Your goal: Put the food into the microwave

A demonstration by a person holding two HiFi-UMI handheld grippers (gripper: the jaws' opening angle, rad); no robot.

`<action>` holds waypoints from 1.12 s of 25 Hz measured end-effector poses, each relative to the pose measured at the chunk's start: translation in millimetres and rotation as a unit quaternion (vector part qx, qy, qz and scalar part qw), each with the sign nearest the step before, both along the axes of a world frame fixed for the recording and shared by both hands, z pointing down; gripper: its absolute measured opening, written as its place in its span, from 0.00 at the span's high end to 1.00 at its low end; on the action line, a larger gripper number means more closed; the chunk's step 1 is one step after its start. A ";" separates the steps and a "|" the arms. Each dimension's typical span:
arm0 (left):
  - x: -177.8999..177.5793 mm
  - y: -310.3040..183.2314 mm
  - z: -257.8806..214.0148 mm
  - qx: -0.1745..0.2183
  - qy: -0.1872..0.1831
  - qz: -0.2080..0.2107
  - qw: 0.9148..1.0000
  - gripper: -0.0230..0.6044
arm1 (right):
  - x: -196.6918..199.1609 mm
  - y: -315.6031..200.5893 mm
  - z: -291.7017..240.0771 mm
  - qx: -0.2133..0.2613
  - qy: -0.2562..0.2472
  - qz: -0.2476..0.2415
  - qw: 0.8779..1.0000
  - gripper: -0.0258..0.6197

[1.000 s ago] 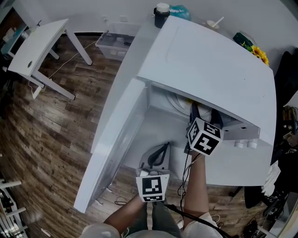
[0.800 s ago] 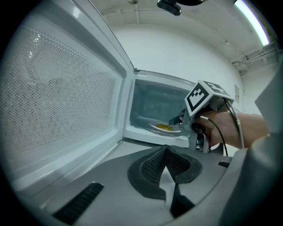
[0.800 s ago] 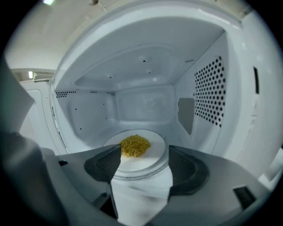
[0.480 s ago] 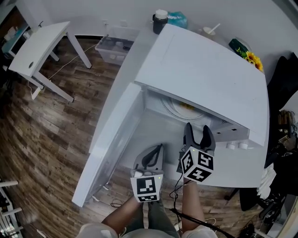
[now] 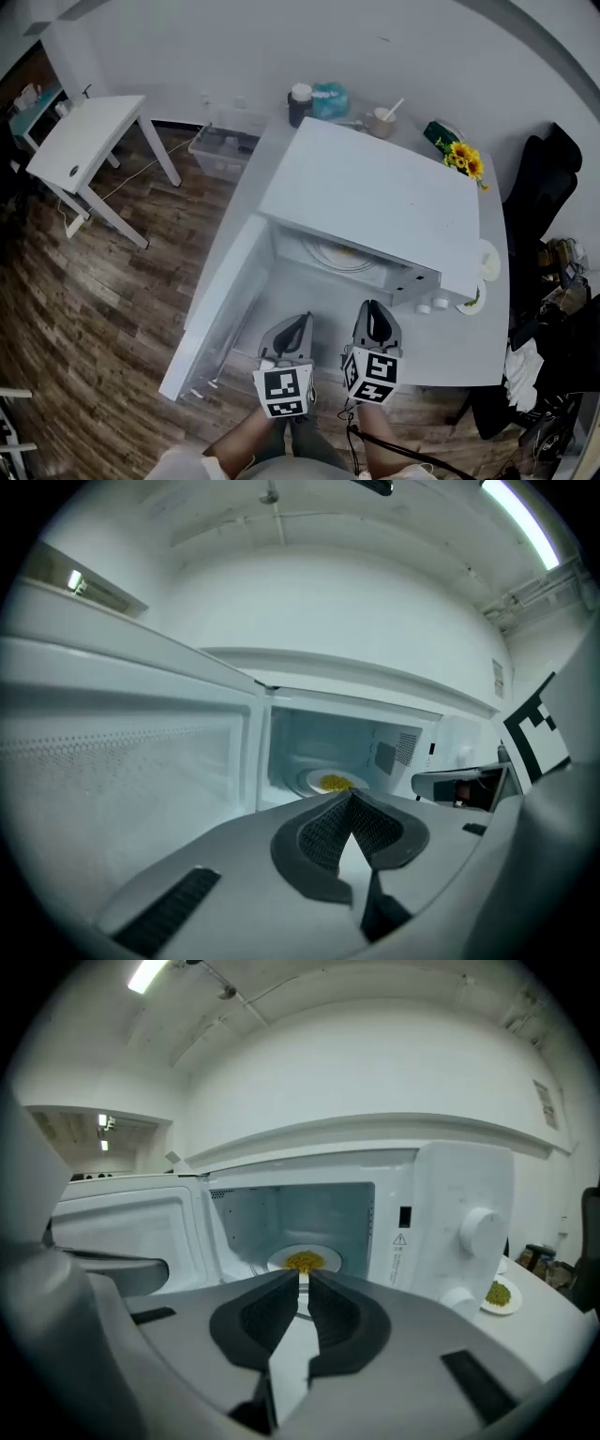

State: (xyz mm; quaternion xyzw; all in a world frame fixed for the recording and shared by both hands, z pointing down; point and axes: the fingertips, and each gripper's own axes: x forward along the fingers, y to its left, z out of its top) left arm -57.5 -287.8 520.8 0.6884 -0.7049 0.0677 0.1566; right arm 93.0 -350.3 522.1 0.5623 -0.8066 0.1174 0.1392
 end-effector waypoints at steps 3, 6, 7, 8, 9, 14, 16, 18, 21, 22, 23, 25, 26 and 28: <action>2.2 12.5 -17.9 0.000 -0.003 0.001 1.000 0.96 | 6.5 21.0 -15.6 0.003 -0.001 -0.013 1.000 0.91; 4.7 26.3 -35.5 0.001 -0.008 0.007 1.000 0.96 | 11.0 41.7 -28.5 0.001 -0.006 -0.024 1.000 0.91; 5.7 30.6 -40.7 0.002 -0.010 0.009 1.000 0.96 | 12.4 48.0 -32.4 0.000 -0.006 -0.026 1.000 0.91; 6.8 34.2 -46.0 0.005 -0.013 0.011 1.000 0.96 | 13.6 53.7 -36.0 0.001 -0.007 -0.028 1.000 0.91; 7.9 36.9 -52.0 0.010 -0.014 0.013 1.000 0.96 | 14.6 58.7 -39.4 0.002 -0.007 -0.030 1.000 0.91; 11.7 45.7 -81.8 0.037 -0.019 0.023 0.999 0.96 | 15.0 79.2 -55.7 0.013 -0.009 -0.033 0.999 0.91; 11.8 45.6 -90.6 0.047 -0.020 0.024 0.998 0.96 | 14.8 84.3 -61.7 0.018 -0.012 -0.034 0.999 0.91; 11.9 44.9 -96.1 0.051 -0.022 0.024 0.998 0.96 | 15.1 88.3 -65.5 0.020 -0.016 -0.035 0.999 0.91; 13.0 45.2 -96.9 0.048 -0.020 0.025 0.998 0.96 | 16.7 93.1 -65.0 0.015 -0.022 -0.035 0.999 0.91; 13.2 44.6 -95.8 0.045 -0.017 0.025 0.999 0.96 | 17.0 93.2 -64.3 0.012 -0.024 -0.034 0.999 0.91; 13.2 44.0 -94.8 0.043 -0.014 0.024 0.999 0.96 | 16.9 92.6 -63.7 0.010 -0.027 -0.035 0.999 0.91; 12.4 43.4 -93.6 0.041 -0.014 0.022 0.999 0.96 | 14.8 91.5 -63.0 0.004 -0.031 -0.039 0.999 0.91; 11.7 43.4 -93.5 0.040 -0.016 0.021 0.999 0.96 | 13.3 91.0 -63.4 0.002 -0.029 -0.041 0.999 0.92; 10.2 43.0 -94.4 0.040 -0.019 0.019 0.999 0.96 | 10.7 89.4 -66.2 0.003 -0.023 -0.046 0.999 0.93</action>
